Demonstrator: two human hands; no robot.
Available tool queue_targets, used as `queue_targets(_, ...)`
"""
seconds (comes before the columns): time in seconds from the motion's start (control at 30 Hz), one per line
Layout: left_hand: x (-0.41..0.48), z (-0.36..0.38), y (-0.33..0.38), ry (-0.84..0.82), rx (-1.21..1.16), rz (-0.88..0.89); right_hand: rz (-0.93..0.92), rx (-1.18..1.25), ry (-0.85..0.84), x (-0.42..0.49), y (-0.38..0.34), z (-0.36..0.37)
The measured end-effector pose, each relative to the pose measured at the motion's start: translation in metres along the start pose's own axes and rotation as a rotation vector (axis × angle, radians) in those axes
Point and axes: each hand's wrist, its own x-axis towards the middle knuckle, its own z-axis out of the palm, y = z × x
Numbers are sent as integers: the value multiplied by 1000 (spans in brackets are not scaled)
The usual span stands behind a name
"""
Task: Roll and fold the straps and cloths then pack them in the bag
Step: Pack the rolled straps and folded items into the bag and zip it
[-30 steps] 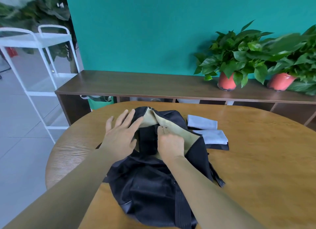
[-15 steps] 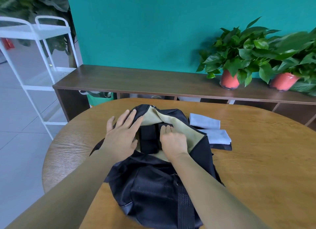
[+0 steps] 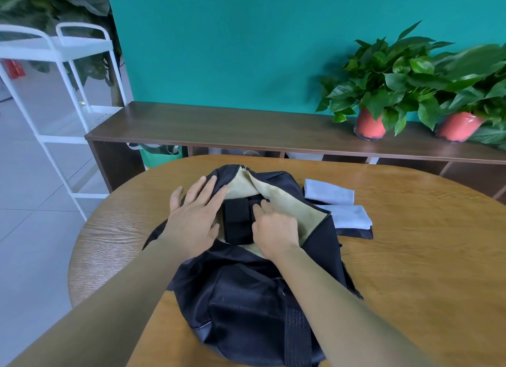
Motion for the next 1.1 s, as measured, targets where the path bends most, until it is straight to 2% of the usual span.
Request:
queue_targets(0.1,0,1,-1,4,-3,-1,148,84,126,1,0,-8)
queue_targets(0.17,0,2,-1,5,-11,-4,171,53,117,-1,1,-3)
queue_targets(0.27,0,4,-1,1,-17,-3,148,2,12,-2,4,10)
queue_targets(0.4,1,7,0,-11,-5,-3,40,17,-223,-3,3,14)
queue_targets(0.63,1,9,-2,-23,18,0,8,-19,-287,-2,2,1)
queue_targets(0.73,-2,4,-2,-17,28,5,24,47,-237,-2,2,-12)
queue_targets(0.9,-9,-9,3,45,8,22,37,176,47,-30,-8,-43)
queue_targets(1.1,-25,-25,17,8,59,3,-53,119,-43,-103,-15,-48)
